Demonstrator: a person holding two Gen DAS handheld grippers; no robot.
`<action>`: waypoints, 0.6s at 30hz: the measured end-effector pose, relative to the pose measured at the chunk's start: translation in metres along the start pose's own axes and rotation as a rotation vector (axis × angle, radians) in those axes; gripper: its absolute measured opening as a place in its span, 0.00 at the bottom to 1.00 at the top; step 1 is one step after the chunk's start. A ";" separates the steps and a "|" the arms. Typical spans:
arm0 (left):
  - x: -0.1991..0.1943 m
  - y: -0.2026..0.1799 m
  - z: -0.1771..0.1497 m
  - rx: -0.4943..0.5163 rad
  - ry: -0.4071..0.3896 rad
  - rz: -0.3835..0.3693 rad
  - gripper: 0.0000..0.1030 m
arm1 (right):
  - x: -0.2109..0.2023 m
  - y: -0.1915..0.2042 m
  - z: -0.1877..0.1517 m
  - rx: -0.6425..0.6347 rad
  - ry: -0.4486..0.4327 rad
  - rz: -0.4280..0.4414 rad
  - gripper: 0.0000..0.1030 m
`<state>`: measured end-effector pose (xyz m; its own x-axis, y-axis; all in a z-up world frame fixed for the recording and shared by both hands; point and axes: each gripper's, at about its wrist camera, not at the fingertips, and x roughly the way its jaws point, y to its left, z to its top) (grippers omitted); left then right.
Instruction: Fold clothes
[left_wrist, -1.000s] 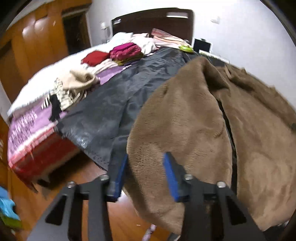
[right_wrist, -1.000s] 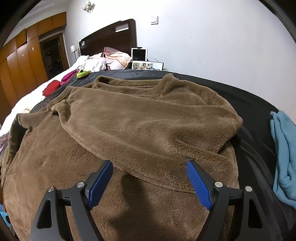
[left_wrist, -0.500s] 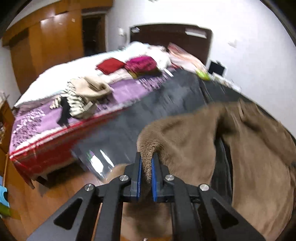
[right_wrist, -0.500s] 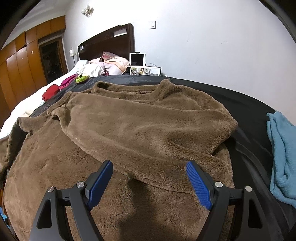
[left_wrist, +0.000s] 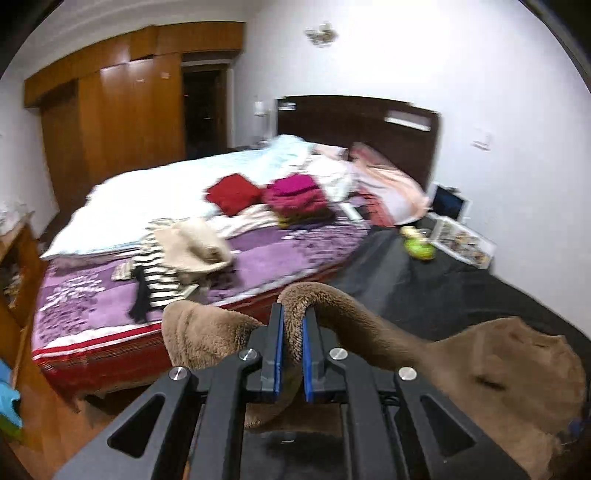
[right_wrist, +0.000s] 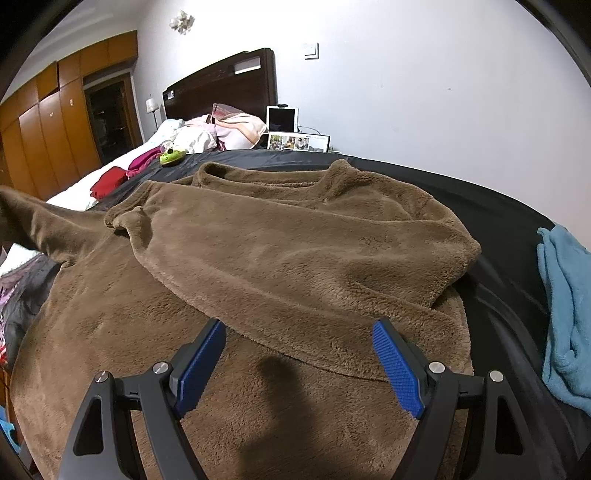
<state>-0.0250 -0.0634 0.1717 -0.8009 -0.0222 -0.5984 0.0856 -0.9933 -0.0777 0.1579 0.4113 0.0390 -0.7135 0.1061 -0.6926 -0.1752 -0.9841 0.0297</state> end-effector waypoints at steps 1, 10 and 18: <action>-0.001 -0.013 0.004 0.012 0.015 -0.051 0.09 | 0.000 0.000 0.000 0.002 0.001 0.002 0.81; -0.002 -0.199 -0.012 0.244 0.167 -0.434 0.10 | -0.001 -0.005 -0.001 0.028 0.009 0.027 0.81; 0.022 -0.348 -0.063 0.446 0.340 -0.647 0.10 | 0.000 -0.019 -0.001 0.088 0.012 0.047 0.81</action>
<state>-0.0349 0.2893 0.1356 -0.3839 0.5293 -0.7566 -0.6254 -0.7519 -0.2087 0.1618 0.4298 0.0376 -0.7140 0.0580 -0.6978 -0.2014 -0.9715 0.1253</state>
